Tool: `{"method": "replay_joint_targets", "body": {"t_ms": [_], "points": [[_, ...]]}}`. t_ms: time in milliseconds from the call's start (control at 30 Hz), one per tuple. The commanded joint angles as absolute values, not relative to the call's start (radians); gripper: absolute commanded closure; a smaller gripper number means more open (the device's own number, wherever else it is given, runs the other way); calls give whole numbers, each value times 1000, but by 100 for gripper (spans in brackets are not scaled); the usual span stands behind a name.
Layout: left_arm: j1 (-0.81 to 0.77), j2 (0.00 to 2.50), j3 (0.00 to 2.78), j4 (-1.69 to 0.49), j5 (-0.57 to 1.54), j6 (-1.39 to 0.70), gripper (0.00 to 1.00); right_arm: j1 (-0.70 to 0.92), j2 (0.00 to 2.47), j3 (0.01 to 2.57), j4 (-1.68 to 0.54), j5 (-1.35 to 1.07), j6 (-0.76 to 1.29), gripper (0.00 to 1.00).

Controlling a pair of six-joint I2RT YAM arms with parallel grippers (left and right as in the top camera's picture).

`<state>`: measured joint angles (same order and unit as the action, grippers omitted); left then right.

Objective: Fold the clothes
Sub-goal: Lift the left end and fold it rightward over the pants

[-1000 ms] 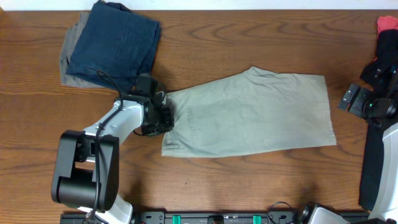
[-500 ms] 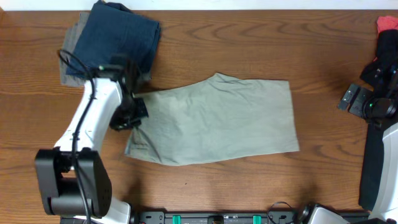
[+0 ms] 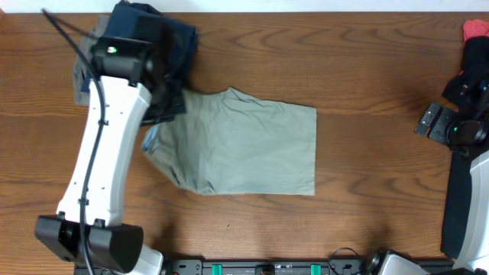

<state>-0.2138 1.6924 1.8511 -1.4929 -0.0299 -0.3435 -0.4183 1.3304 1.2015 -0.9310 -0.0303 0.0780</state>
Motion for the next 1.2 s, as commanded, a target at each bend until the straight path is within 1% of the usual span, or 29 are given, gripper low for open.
{"method": "replay_joint_targets", "body": {"t_ms": [0,233,400,700,967,1167], "points": [[-309,1672,1900,-1457,-39,-350,94,-412,1321,1212,-933,-27,66,1],[-466,1720,1865,-1405,-34,-423,94,-412,1321,1212,-933,-27,66,1],[-547,1781,1856,-1342,-26,-451,94,-412,1321,1212,-933,-27,66,1],[-614,1884,1856,-1219,125,-451,94,-412,1321,1212,-933,-27,65,1],[-679,1962,1856,-1151,224,-451,94,-412,1321,1212,-933,-27,66,1],[-727,1973,1856,-1104,240,-451,94,-412,1321,1212,-933,-27,65,1]]}}
